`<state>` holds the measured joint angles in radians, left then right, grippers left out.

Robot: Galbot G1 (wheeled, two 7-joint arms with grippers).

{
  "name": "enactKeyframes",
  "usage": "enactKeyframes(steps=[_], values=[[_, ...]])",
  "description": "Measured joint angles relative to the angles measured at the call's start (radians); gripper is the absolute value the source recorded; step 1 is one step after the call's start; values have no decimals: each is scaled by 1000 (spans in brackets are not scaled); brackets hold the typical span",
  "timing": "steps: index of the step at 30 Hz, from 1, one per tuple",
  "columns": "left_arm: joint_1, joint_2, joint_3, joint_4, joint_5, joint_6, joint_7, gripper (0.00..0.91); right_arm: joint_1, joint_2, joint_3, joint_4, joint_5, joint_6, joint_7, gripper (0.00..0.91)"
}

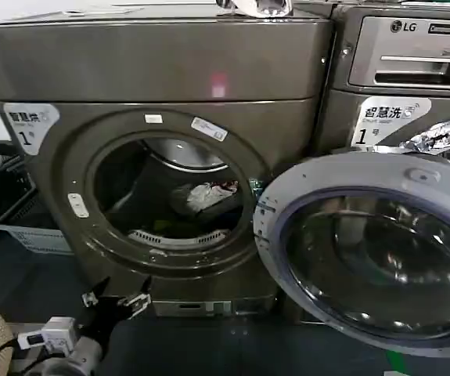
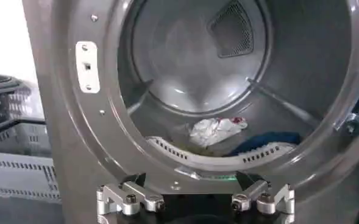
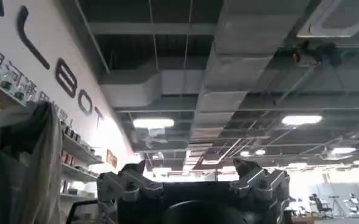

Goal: Grasp the clothes from the dryer.

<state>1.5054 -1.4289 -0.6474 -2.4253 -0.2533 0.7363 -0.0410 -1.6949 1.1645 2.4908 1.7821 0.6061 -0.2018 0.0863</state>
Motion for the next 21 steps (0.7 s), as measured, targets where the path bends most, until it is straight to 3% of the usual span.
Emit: enactKeyframes(steps=[21], values=[[-1,-1,-2,3,1,0,1,907,7,4,-11,-6,-3,3,0,907]])
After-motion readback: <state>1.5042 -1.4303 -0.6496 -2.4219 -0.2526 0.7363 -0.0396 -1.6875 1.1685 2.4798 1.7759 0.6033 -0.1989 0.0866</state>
